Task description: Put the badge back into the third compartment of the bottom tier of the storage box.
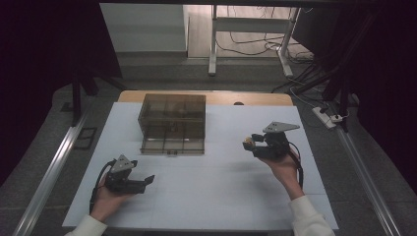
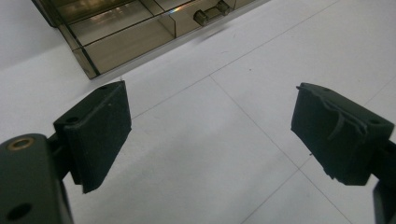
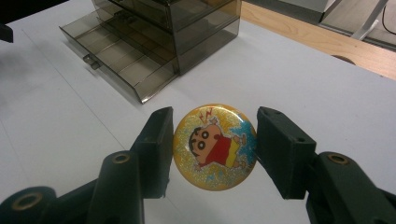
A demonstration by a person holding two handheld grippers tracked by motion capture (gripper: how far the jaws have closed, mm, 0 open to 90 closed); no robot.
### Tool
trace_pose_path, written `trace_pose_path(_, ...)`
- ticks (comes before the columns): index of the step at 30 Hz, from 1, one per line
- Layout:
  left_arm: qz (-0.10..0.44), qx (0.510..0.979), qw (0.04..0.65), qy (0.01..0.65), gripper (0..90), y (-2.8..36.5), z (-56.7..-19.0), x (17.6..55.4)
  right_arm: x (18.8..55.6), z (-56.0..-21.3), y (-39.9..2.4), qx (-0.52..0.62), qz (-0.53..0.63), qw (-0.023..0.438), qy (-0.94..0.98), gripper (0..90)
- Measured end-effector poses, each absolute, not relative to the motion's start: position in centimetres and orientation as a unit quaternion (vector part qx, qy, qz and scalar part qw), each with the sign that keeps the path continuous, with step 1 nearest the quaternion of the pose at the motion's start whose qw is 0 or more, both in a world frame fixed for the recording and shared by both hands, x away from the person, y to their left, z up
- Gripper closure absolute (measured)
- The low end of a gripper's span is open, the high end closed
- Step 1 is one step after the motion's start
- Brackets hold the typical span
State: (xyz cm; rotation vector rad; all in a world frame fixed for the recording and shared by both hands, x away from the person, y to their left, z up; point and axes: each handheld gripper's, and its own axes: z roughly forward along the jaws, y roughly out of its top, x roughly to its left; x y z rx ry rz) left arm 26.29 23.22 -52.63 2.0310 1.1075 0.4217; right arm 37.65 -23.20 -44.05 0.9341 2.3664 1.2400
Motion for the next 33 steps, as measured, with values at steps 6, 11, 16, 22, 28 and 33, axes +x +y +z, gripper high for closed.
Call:
trace_pose_path(6, 0.166, 0.797, 0.385, 0.435, 12.1, 23.2, -52.6, 26.3, 37.7, -44.2, -22.9, 0.322, 0.434, 0.155, 0.827, 47.3)
trace_pose_path(11, 0.166, 0.798, 0.384, 0.434, 12.1, 23.2, -52.6, 26.3, 37.6, -44.2, -22.6, 0.316, 0.437, 0.150, 0.829, 47.2)
trace_pose_path(16, 0.166, 0.797, 0.385, 0.435, 12.1, 23.2, -52.6, 26.3, 37.7, -44.3, -22.1, 0.311, 0.442, 0.141, 0.829, 47.2)
trace_pose_path(22, 0.166, 0.797, 0.385, 0.435, 12.1, 23.2, -52.6, 26.2, 37.7, -44.4, -21.6, 0.308, 0.447, 0.139, 0.828, 47.2)
trace_pose_path(28, 0.166, 0.797, 0.384, 0.435, 12.1, 23.2, -52.6, 26.2, 37.7, -44.4, -20.9, 0.303, 0.450, 0.137, 0.829, 47.2)
trace_pose_path(33, 0.166, 0.797, 0.385, 0.436, 12.1, 23.2, -52.6, 26.3, 37.7, -44.4, -20.4, 0.300, 0.450, 0.135, 0.830, 47.2)
